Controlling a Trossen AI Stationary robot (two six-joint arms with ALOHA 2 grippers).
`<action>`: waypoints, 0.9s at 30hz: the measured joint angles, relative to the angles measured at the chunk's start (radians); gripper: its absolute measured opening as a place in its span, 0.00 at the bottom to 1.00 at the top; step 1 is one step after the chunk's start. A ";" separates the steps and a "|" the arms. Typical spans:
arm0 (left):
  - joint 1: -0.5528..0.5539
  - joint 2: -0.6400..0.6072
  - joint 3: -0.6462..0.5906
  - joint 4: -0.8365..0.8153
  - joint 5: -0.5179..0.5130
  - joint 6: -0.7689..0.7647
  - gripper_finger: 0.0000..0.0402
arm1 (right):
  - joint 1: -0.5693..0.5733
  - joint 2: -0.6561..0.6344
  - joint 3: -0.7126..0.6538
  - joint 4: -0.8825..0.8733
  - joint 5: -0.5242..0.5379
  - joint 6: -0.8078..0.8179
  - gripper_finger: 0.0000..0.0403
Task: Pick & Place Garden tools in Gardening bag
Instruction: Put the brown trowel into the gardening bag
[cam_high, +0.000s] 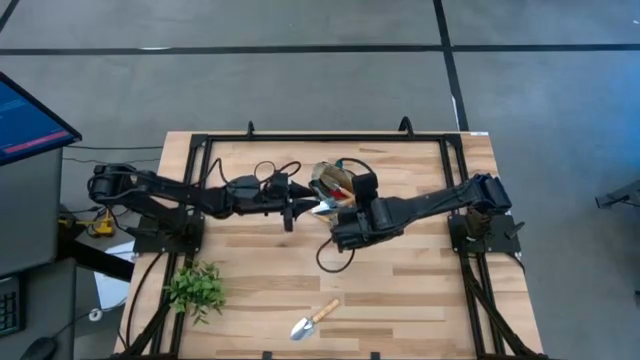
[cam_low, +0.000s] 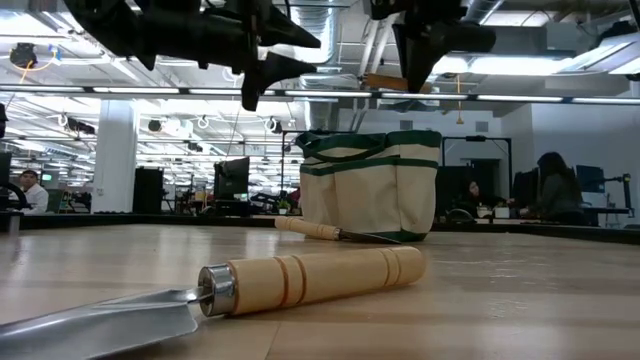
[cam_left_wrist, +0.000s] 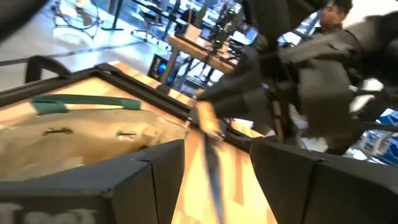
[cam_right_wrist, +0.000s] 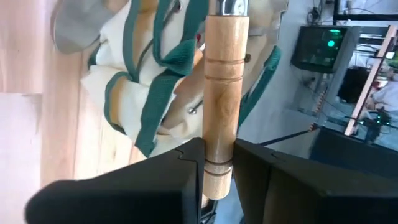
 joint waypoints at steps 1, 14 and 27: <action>0.003 0.000 0.000 0.001 0.000 0.000 0.43 | 0.001 0.000 0.000 -0.001 -0.006 0.000 0.12; 0.004 -0.001 0.000 -0.063 0.096 -0.027 0.42 | 0.007 -0.001 0.000 -0.003 0.006 -0.012 0.12; 0.003 -0.001 0.000 -0.109 0.095 -0.031 0.42 | 0.007 -0.001 0.000 -0.003 0.020 -0.014 0.12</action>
